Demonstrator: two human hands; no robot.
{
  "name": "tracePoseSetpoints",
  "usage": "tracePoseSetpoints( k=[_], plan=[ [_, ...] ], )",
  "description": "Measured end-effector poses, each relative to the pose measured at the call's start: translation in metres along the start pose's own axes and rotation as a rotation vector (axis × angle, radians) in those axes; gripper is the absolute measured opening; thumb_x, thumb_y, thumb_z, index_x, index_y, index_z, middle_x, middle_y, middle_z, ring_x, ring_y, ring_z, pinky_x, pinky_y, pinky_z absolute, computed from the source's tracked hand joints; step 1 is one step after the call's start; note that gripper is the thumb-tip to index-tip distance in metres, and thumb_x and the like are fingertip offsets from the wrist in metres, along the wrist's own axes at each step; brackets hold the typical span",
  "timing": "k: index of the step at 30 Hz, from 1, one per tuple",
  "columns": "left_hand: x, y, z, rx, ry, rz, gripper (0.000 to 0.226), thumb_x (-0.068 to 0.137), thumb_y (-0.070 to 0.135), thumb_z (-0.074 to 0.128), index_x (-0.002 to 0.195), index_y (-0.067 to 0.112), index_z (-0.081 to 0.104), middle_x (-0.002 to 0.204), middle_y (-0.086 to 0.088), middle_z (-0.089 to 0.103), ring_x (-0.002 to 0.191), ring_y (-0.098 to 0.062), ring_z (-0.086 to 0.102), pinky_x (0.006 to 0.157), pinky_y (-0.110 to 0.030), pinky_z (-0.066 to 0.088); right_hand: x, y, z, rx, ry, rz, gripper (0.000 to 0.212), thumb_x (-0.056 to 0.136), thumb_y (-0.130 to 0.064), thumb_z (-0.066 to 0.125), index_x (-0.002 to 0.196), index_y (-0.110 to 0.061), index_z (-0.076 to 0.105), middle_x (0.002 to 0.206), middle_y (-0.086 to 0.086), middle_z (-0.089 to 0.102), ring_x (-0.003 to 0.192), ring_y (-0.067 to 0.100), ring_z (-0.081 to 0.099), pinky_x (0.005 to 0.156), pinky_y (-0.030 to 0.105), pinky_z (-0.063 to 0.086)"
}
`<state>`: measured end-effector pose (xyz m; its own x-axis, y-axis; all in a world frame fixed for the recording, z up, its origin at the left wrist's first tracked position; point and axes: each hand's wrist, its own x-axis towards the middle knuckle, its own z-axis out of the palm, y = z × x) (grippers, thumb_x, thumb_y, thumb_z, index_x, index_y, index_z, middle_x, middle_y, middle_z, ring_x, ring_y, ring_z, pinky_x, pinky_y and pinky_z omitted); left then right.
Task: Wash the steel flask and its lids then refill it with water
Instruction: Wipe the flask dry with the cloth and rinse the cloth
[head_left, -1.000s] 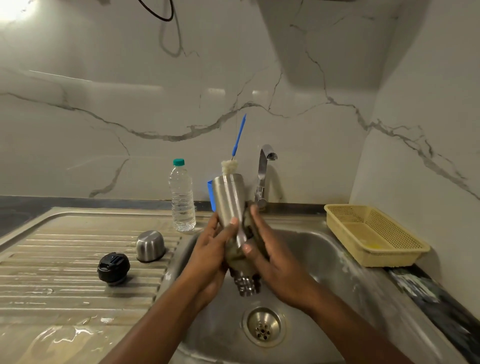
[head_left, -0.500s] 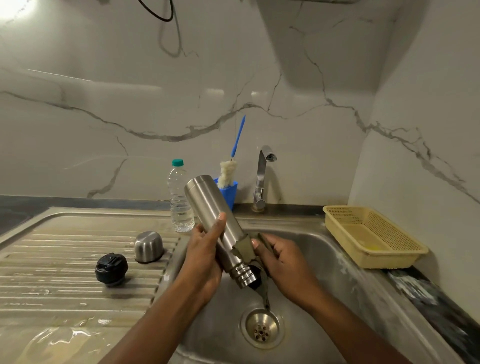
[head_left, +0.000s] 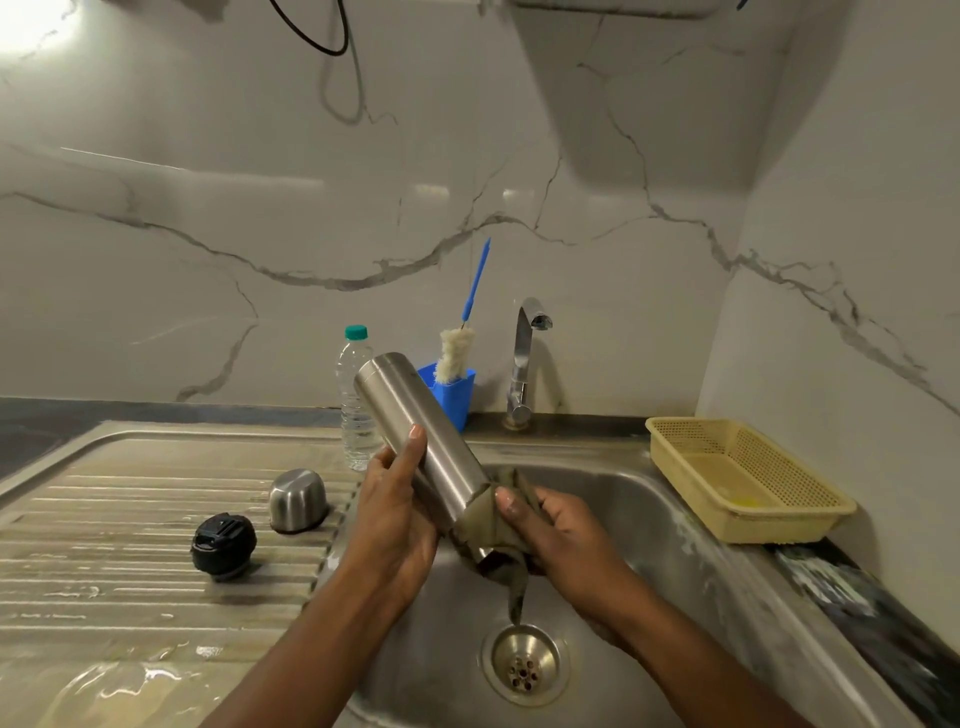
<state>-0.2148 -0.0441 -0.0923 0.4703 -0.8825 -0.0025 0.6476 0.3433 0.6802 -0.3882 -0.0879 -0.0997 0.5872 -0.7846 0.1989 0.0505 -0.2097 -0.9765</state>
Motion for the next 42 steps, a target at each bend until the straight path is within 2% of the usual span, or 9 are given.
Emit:
tracePoseSetpoints(
  k=[4, 9, 14, 18, 26, 28, 31, 35, 42],
  plan=[
    [0.003, -0.003, 0.000, -0.077, 0.015, 0.010, 0.057, 0.094, 0.030, 0.073, 0.143, 0.019, 0.045, 0.135, -0.025, 0.064, 0.106, -0.037, 0.075, 0.086, -0.055, 0.061, 0.003, 0.000, -0.002, -0.105, 0.092, -0.145, 0.024, 0.101, -0.031, 0.062, 0.117, -0.020, 0.077, 0.106, 0.001, 0.080, 0.101, 0.015, 0.075, 0.090, 0.037, 0.059],
    [0.000, -0.007, 0.001, 0.001, -0.034, -0.048, 0.051, 0.100, 0.037, 0.065, 0.144, 0.013, 0.050, 0.137, -0.028, 0.065, 0.125, -0.043, 0.066, 0.103, -0.063, 0.054, 0.000, -0.009, 0.005, -0.105, 0.022, -0.249, 0.045, 0.103, -0.018, 0.062, 0.147, -0.026, 0.057, 0.135, -0.016, 0.069, 0.128, 0.002, 0.062, 0.103, 0.022, 0.052],
    [-0.011, -0.009, 0.009, 0.172, -0.144, -0.079, 0.048, 0.102, 0.036, 0.060, 0.140, 0.007, 0.058, 0.128, -0.026, 0.070, 0.114, -0.037, 0.069, 0.105, -0.059, 0.053, 0.002, -0.004, 0.006, -0.264, -0.051, -0.328, 0.056, 0.104, -0.031, 0.058, 0.156, -0.042, 0.039, 0.166, -0.025, 0.029, 0.152, -0.009, 0.023, 0.121, 0.016, 0.029],
    [-0.020, -0.010, 0.012, 0.331, -0.295, -0.098, 0.040, 0.098, 0.030, 0.066, 0.134, 0.015, 0.064, 0.124, -0.022, 0.072, 0.108, -0.034, 0.073, 0.083, -0.050, 0.064, 0.007, -0.003, 0.002, -0.264, 0.001, -0.352, 0.058, 0.106, -0.030, 0.054, 0.158, -0.046, 0.033, 0.169, -0.028, 0.016, 0.153, -0.010, 0.015, 0.118, 0.011, 0.026],
    [-0.023, -0.012, 0.009, 0.448, -0.459, -0.153, 0.036, 0.100, 0.022, 0.068, 0.136, 0.018, 0.068, 0.128, -0.019, 0.071, 0.109, -0.030, 0.069, 0.099, -0.049, 0.055, 0.020, -0.008, -0.016, -0.331, 0.145, -0.459, 0.057, 0.107, -0.016, 0.054, 0.158, -0.037, 0.038, 0.171, -0.020, 0.017, 0.155, -0.006, 0.017, 0.121, 0.012, 0.023],
    [-0.024, -0.012, 0.007, 0.490, -0.499, -0.172, 0.037, 0.097, 0.024, 0.073, 0.134, 0.019, 0.069, 0.128, -0.019, 0.071, 0.110, -0.029, 0.069, 0.099, -0.048, 0.055, 0.024, -0.012, -0.024, -0.355, 0.231, -0.500, 0.052, 0.106, -0.011, 0.057, 0.153, -0.032, 0.049, 0.168, -0.011, 0.031, 0.154, 0.001, 0.025, 0.121, 0.016, 0.027],
    [-0.028, -0.011, 0.007, 0.571, -0.558, -0.163, 0.038, 0.095, 0.023, 0.075, 0.133, 0.023, 0.070, 0.128, -0.015, 0.072, 0.110, -0.028, 0.070, 0.099, -0.045, 0.057, 0.027, -0.022, -0.042, -0.294, 0.287, -0.491, 0.042, 0.104, -0.007, 0.059, 0.141, -0.026, 0.061, 0.144, -0.010, 0.059, 0.135, 0.008, 0.054, 0.111, 0.034, 0.048],
    [-0.031, -0.009, 0.007, 0.645, -0.630, -0.158, 0.048, 0.092, 0.024, 0.074, 0.140, 0.025, 0.066, 0.130, -0.012, 0.070, 0.112, -0.027, 0.070, 0.096, -0.040, 0.059, 0.017, -0.035, -0.060, -0.066, 0.220, -0.344, 0.028, 0.107, -0.016, 0.053, 0.132, -0.017, 0.067, 0.120, -0.004, 0.074, 0.110, 0.006, 0.069, 0.083, 0.018, 0.055],
    [-0.033, -0.011, 0.008, 0.666, -0.602, -0.144, 0.052, 0.088, 0.027, 0.076, 0.139, 0.027, 0.065, 0.127, -0.008, 0.073, 0.109, -0.025, 0.072, 0.090, -0.035, 0.059, 0.018, -0.027, -0.065, -0.301, 0.320, -0.323, 0.022, 0.104, -0.038, 0.055, 0.107, -0.027, 0.074, 0.099, -0.011, 0.076, 0.097, 0.003, 0.070, 0.083, 0.013, 0.047]
  ],
)
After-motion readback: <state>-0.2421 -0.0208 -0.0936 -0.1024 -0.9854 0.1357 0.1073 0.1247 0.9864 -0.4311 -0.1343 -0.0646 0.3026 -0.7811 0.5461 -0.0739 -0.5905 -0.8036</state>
